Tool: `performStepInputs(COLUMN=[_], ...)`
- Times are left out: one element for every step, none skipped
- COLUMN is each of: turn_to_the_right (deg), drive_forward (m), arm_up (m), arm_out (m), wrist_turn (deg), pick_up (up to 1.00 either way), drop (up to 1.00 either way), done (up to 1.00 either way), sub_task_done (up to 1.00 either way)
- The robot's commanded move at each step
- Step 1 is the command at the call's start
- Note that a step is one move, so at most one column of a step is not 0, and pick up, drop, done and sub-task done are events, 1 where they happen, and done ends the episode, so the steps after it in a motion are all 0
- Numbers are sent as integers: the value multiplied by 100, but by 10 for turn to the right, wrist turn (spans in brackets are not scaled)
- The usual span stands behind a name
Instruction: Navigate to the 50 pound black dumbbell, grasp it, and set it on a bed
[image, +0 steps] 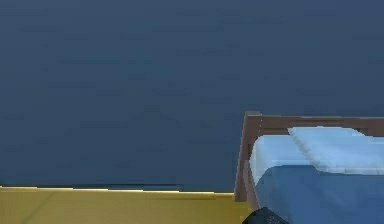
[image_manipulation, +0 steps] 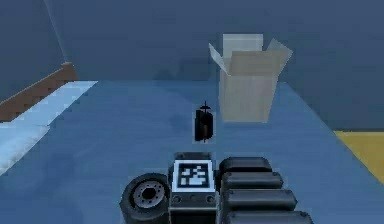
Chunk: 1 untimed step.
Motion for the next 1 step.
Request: performStepInputs(turn_to_the_right=[-60], drive_forward=[0], arm_up=[0], arm_out=[0], wrist_turn=[0], pick_up=[0], drop=[0], done=[0], sub_task_done=[0])
